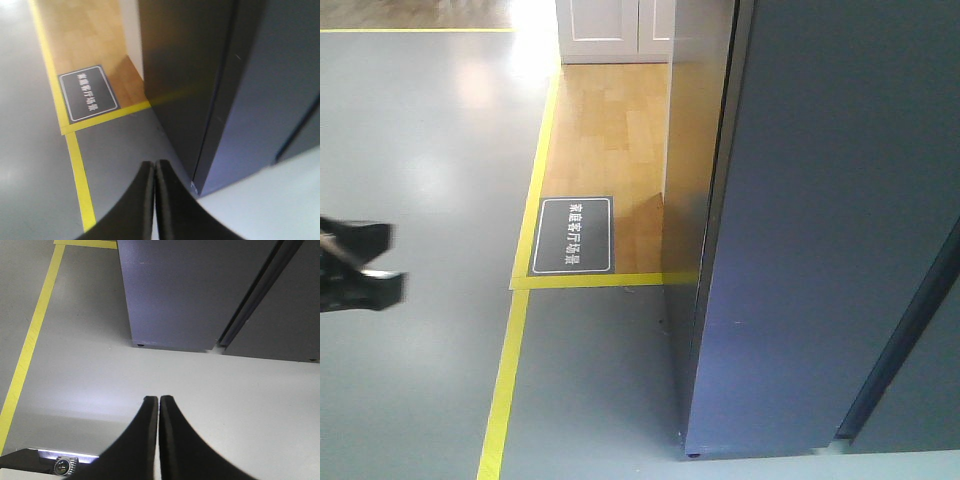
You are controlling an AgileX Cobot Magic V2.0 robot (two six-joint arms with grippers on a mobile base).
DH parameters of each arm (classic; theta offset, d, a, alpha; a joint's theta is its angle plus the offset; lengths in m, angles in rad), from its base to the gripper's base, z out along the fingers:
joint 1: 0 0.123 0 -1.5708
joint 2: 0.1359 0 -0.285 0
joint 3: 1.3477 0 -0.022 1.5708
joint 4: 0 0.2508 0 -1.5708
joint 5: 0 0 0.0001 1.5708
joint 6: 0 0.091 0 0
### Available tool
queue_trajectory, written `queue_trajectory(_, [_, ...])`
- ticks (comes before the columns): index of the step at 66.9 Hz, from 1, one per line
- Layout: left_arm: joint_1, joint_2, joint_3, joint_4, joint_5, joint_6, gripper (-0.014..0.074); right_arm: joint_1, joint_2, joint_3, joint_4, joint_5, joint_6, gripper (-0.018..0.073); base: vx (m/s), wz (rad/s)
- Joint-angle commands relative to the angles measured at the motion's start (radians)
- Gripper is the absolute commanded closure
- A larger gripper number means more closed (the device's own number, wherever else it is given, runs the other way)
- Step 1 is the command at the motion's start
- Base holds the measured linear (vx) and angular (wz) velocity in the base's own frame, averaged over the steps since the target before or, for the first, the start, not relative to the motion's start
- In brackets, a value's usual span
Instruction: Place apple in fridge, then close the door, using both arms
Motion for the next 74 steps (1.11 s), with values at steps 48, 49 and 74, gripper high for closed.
queue_trajectory(48, [0.377, -0.934, 0.765, -0.129, -0.403, -0.017, 0.0603, 0.0, 0.01, -0.023, -0.003, -0.046, -0.001, 0.0562, 0.0, 0.0])
queue_trajectory(49, [0.377, -0.939, 0.773, -0.128, -0.406, -0.017, 0.0603, 0.0, 0.01, -0.023, -0.003, -0.046, -0.001, 0.0562, 0.0, 0.0])
queue_trajectory(74, [0.375, -0.93, 0.827, -0.088, -0.494, 0.003, 0.0603, 0.0, 0.007, -0.023, -0.003, -0.04, -0.002, 0.0562, 0.0, 0.0])
